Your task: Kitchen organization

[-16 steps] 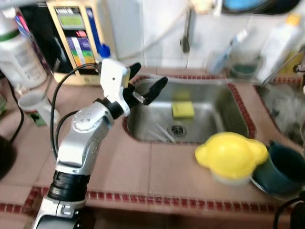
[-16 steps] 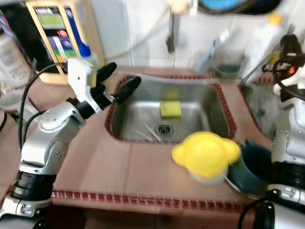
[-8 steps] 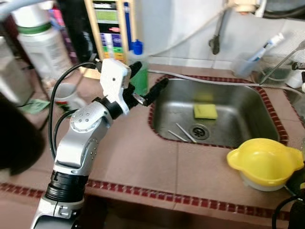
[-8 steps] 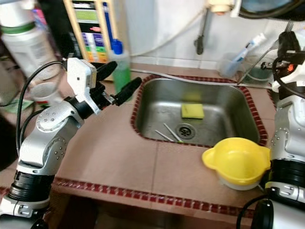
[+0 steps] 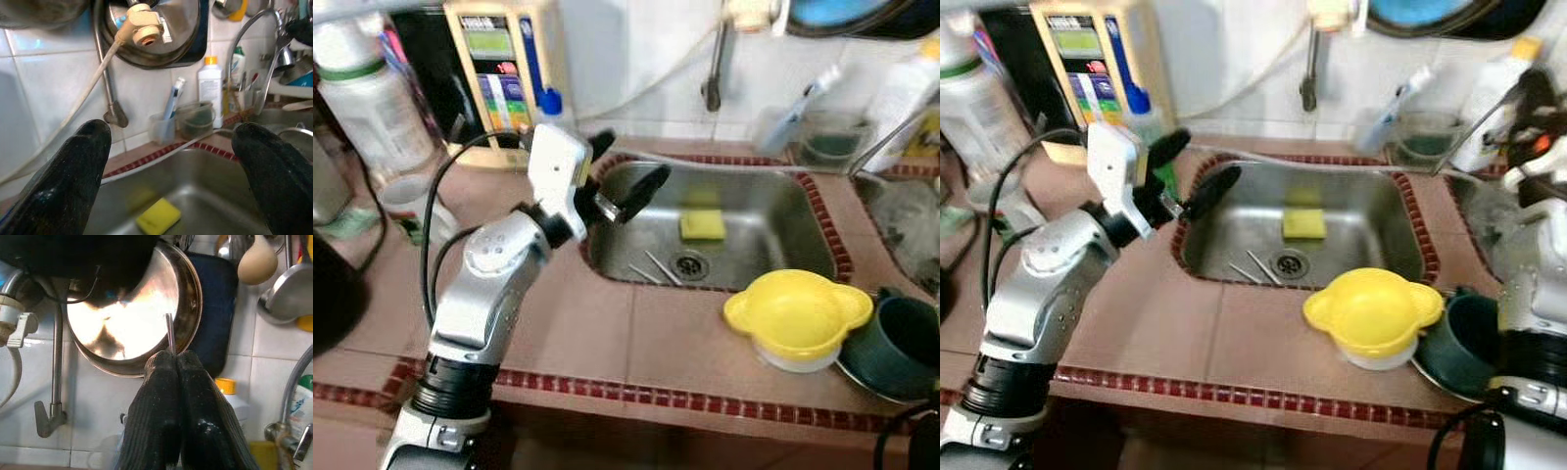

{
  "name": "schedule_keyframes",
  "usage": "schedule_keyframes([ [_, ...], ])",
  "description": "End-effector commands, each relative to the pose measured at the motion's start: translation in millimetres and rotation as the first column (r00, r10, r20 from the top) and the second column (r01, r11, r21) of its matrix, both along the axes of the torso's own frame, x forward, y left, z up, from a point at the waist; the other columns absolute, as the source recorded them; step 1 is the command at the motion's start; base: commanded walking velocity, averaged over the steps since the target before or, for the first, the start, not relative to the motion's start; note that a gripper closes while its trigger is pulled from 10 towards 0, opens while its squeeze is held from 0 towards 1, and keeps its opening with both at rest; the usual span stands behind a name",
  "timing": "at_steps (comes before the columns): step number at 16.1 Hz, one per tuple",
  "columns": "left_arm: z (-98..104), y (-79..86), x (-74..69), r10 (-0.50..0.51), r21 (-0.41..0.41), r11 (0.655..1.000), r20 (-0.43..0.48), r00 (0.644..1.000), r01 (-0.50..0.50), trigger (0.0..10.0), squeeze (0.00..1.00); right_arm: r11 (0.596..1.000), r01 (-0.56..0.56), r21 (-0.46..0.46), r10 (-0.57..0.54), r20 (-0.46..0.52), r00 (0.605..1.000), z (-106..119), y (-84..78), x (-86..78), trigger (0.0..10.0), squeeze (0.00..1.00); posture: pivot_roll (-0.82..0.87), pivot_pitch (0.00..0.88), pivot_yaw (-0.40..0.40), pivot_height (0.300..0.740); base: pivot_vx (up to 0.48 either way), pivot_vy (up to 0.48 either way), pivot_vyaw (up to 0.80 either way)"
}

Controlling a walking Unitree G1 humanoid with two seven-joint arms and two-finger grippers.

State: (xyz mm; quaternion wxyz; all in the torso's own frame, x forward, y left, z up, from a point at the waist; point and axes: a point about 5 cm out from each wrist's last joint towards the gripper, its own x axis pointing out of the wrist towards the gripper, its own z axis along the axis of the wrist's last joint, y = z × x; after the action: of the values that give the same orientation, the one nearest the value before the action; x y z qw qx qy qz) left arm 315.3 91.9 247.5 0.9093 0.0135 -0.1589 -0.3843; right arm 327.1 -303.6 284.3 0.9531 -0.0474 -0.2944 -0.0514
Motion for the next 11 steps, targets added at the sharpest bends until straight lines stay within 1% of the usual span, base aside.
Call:
schedule_keyframes([
  [1, -0.6, 4.6, 2.3, 0.017, -0.039, 0.999, -0.053, 0.998, -0.020, 10.0, 0.00, 1.000, -0.027, -0.013, 0.027, 0.011, 1.000, 4.8, 7.6, 1.5, 10.0, 0.00, -0.12, 0.054, 0.022, 0.740, 0.000, 0.000, 0.00],
  [2, -1.6, 5.0, 4.4, 0.034, -0.032, 0.999, -0.068, 0.997, -0.036, 10.0, 0.00, 0.999, -0.031, -0.007, 0.031, 0.009, 0.999, 3.9, 8.0, 1.4, 10.0, 0.00, -0.12, 0.050, 0.022, 0.740, 0.000, 0.000, 0.00],
  [4, -1.6, 4.8, 4.4, 0.032, -0.028, 0.999, -0.067, 0.997, -0.034, 10.0, 0.00, 0.999, -0.037, 0.007, 0.037, 0.002, 0.999, 2.7, 8.3, 1.8, 10.0, 0.00, -0.12, 0.048, 0.023, 0.740, 0.000, 0.000, 0.00],
  [5, -1.2, 3.1, 2.1, 0.016, -0.008, 1.000, -0.054, 0.998, -0.016, 10.0, 0.00, 0.999, -0.043, 0.029, 0.044, -0.024, 0.999, -0.6, 7.8, 3.6, 10.0, 0.00, -0.12, 0.048, 0.024, 0.740, 0.000, 0.000, 0.00],
  [6, -1.8, 2.5, 1.4, 0.003, -0.010, 1.000, -0.066, 0.998, -0.004, 10.0, 0.00, 0.998, -0.046, 0.033, 0.048, -0.043, 0.998, -2.6, 7.9, 5.0, 10.0, 0.00, -0.12, 0.048, 0.024, 0.740, 0.000, 0.000, 0.00],
  [7, -0.7, 1.1, -1.2, -0.016, 0.002, 1.000, -0.051, 0.999, 0.017, 10.0, 0.00, 0.997, -0.048, 0.066, 0.052, -0.066, 0.996, -5.8, 6.7, 7.7, 10.0, 0.00, -0.12, 0.051, 0.025, 0.740, 0.000, 0.000, 0.00],
  [8, -1.2, 0.1, -2.3, -0.021, 0.007, 1.000, -0.059, 0.998, 0.021, 10.0, 0.00, 0.995, -0.031, 0.095, 0.040, -0.095, 0.995, -9.0, 3.3, 10.2, 10.0, 0.00, -0.12, 0.056, 0.025, 0.740, 0.000, 0.000, 0.00],
  [9, -1.6, -1.8, -3.8, -0.043, 0.005, 0.999, -0.073, 0.996, 0.043, 10.0, 0.00, 0.990, -0.042, 0.138, 0.058, -0.114, 0.992, -10.8, 1.9, 12.9, 10.0, 0.00, -0.12, 0.056, 0.025, 0.740, 0.000, 0.000, 0.00],
  [11, -0.5, -4.1, -6.4, -0.064, 0.006, 0.998, -0.071, 0.995, 0.064, 10.0, 0.00, 0.986, -0.052, 0.158, 0.075, -0.143, 0.987, -11.4, 1.5, 17.5, 10.0, 0.00, -0.12, 0.063, 0.025, 0.740, 0.000, 0.000, 0.00],
])
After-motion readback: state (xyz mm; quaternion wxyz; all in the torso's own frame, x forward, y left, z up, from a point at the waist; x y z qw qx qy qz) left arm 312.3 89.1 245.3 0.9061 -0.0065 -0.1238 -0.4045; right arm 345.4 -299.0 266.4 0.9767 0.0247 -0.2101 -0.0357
